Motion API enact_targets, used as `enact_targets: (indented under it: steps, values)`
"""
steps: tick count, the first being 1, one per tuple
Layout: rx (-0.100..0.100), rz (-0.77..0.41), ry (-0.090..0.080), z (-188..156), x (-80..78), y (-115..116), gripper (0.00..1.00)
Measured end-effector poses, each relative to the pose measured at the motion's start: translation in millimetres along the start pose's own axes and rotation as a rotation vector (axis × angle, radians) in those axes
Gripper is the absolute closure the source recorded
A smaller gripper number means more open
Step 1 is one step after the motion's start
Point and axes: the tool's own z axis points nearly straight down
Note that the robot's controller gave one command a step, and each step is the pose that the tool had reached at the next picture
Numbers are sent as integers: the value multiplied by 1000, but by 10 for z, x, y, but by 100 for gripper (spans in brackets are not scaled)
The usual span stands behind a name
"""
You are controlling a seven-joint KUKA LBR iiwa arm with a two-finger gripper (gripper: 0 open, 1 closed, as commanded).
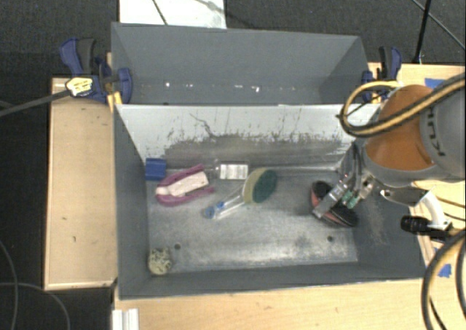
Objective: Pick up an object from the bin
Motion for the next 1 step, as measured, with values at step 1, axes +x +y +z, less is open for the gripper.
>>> enact_targets:
  steps: [1]
  values:
    - [-3, -3, -5, -1089, 77, -83, 100]
